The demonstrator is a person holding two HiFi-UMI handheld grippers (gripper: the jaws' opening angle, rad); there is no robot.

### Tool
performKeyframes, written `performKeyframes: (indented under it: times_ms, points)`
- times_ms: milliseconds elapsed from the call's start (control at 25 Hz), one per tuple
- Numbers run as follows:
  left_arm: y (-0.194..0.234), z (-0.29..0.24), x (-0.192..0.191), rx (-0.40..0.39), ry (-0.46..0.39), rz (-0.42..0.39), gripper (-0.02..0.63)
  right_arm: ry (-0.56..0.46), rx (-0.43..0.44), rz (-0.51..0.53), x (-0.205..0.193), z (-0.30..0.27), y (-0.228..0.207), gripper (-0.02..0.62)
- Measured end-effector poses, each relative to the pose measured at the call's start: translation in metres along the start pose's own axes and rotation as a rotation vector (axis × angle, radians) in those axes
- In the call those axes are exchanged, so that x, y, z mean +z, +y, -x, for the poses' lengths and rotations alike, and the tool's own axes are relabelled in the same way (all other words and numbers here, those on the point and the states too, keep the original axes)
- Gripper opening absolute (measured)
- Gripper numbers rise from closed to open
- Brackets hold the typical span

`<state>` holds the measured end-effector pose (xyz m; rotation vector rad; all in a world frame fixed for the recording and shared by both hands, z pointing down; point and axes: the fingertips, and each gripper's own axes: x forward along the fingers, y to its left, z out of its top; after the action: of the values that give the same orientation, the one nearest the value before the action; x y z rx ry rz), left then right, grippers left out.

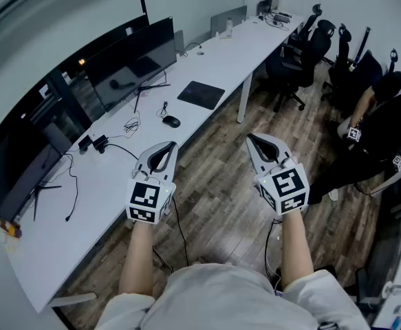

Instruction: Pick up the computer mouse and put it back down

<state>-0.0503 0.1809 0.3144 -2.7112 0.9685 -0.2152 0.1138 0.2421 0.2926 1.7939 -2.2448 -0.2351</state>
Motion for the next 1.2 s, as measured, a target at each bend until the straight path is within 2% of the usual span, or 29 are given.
performKeyframes:
  times_ms: [440, 720, 960, 1200]
  points:
    - [-0.039, -0.015, 0.011, 0.025, 0.012, -0.012, 0.020, -0.025, 0.028, -0.036, -0.016, 0.026, -0.037, 0.014]
    - [-0.040, -0.037, 0.001, 0.037, 0.034, -0.003, 0.020, -0.014, 0.040, -0.050, -0.037, 0.009, -0.054, 0.015]
    - [-0.011, -0.071, -0.026, 0.052, 0.044, 0.017, 0.020, 0.009, 0.103, -0.092, -0.055, -0.038, -0.058, 0.015]
    - [0.063, -0.113, -0.053, 0.108, 0.055, 0.038, 0.020, 0.060, 0.170, -0.085, -0.056, -0.131, -0.062, 0.015]
